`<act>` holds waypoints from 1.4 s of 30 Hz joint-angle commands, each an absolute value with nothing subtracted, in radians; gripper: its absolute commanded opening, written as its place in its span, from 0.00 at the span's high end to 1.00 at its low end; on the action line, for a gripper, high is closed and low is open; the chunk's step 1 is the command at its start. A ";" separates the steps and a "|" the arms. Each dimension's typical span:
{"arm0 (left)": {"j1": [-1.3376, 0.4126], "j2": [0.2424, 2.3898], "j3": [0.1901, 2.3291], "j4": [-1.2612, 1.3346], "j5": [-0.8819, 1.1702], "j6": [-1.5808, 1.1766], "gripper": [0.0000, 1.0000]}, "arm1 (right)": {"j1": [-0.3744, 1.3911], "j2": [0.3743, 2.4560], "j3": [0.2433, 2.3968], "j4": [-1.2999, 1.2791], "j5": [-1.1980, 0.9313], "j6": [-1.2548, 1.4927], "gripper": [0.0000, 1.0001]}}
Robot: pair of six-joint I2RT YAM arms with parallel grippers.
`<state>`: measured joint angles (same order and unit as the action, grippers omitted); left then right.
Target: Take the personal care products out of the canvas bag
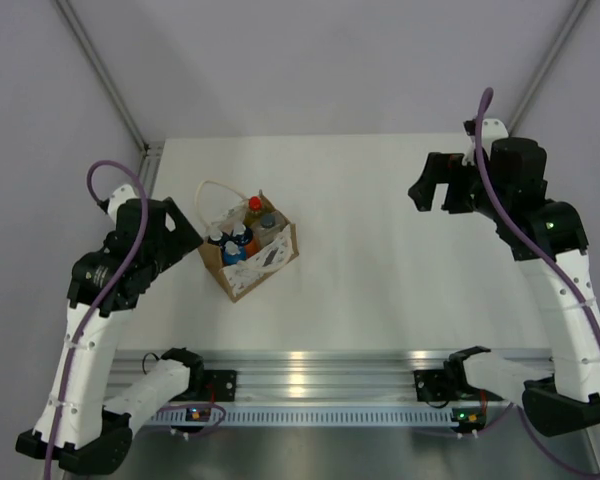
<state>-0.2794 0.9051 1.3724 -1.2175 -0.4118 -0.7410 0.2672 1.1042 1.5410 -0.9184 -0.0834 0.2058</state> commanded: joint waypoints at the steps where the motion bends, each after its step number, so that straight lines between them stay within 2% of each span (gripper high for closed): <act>1: -0.281 0.882 1.368 -1.233 -0.399 -0.784 0.02 | 0.293 1.109 1.586 -0.847 -0.098 0.216 0.01; 4: -0.282 0.868 1.347 -1.235 -0.379 -0.811 0.02 | 0.298 1.111 1.579 -0.804 -0.176 0.216 0.01; 6: -0.281 0.864 1.341 -1.235 -0.368 -0.824 0.02 | 0.311 1.112 1.559 -0.755 -0.304 0.228 0.00; 8: -0.281 0.858 1.336 -1.238 -0.371 -0.830 0.02 | 0.372 1.134 1.555 -0.698 -0.333 0.259 0.01; 16: -0.281 0.835 1.287 -1.290 -0.390 -0.903 0.02 | 0.821 1.366 1.677 -0.624 -0.016 0.281 0.01; 19: -0.281 0.830 1.270 -1.334 -0.397 -0.946 0.02 | 0.920 1.474 1.735 -0.592 0.112 0.255 0.02; 23: -0.279 0.816 1.241 -1.371 -0.414 -0.973 0.02 | 1.034 1.635 1.850 -0.591 0.161 0.242 0.14; 24: -0.279 0.813 1.230 -1.371 -0.411 -0.973 0.02 | 1.046 1.664 1.896 -0.589 0.163 0.232 0.24; 27: -0.281 0.798 1.181 -1.370 -0.382 -0.986 0.02 | 1.086 1.776 1.972 -0.589 0.169 0.229 0.33; 32: -0.281 0.766 1.132 -1.370 -0.354 -0.999 0.02 | 1.140 1.951 2.092 -0.591 0.181 0.195 0.37; 42: -0.281 0.742 1.144 -1.400 -0.370 -0.965 0.02 | 1.160 2.100 2.161 -0.591 0.209 0.172 0.48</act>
